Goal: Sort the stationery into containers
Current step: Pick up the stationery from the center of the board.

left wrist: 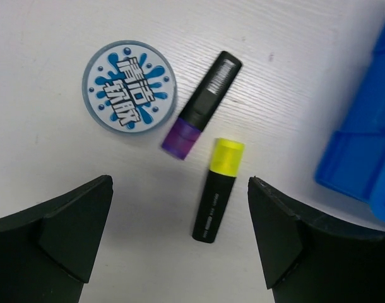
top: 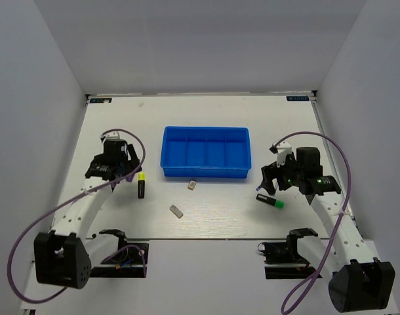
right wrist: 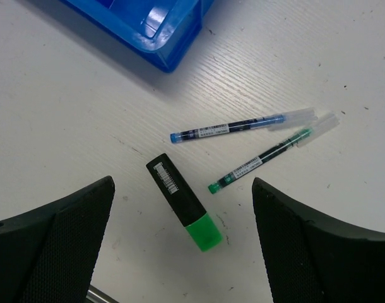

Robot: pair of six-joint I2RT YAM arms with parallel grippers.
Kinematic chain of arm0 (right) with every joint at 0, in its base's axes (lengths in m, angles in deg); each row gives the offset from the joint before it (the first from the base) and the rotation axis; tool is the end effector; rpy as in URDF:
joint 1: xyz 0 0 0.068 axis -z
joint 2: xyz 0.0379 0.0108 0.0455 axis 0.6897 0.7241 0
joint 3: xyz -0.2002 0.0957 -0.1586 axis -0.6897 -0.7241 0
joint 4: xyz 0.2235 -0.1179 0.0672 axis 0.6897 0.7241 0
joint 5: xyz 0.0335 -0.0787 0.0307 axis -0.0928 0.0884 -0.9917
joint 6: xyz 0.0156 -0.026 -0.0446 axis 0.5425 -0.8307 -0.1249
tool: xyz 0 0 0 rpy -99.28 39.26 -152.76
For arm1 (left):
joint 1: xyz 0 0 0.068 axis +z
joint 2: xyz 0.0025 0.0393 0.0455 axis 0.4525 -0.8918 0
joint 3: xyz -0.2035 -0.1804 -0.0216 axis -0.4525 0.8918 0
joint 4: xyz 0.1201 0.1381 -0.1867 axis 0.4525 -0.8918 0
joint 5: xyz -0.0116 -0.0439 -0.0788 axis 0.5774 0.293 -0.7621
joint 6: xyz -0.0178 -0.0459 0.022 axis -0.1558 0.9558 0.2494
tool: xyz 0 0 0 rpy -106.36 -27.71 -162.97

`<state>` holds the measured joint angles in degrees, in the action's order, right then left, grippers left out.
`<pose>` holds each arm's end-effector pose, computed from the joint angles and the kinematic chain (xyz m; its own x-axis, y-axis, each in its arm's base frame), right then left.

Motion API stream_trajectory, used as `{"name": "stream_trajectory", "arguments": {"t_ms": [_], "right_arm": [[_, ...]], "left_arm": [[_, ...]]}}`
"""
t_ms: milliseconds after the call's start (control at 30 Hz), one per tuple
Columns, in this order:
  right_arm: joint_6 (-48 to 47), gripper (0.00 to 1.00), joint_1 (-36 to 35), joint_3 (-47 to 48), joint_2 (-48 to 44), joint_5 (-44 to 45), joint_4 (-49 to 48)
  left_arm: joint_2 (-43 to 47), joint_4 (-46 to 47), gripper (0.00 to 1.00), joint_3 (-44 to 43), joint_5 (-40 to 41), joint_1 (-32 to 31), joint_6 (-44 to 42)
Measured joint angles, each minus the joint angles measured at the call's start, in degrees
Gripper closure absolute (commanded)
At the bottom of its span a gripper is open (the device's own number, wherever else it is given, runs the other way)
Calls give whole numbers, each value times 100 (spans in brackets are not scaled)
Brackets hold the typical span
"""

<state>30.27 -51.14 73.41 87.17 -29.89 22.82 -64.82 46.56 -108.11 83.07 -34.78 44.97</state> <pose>0.1782 0.0340 0.2488 -0.5481 -0.3777 -0.7463 -0.5316 0.8462 -0.0378 0.2093 -0.0192 0.2401 -0.6873 -0.2652 -0.6762 -0.3190 0.9466 -0.0471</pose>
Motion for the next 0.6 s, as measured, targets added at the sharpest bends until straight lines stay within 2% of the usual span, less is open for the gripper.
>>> {"name": "stream_trajectory", "arguments": {"t_ms": [233,500,600], "right_arm": [[-2,9,-11,96,120,-262,175],[-2,9,-15,107,111,-328,243],[-4,9,-26,105,111,-341,267]], "left_arm": [[-1067,-44,4,-273,428,273,-166],[-1827,214,4,-433,466,610,-254],[-2094,435,9,-433,409,728,-275]]}}
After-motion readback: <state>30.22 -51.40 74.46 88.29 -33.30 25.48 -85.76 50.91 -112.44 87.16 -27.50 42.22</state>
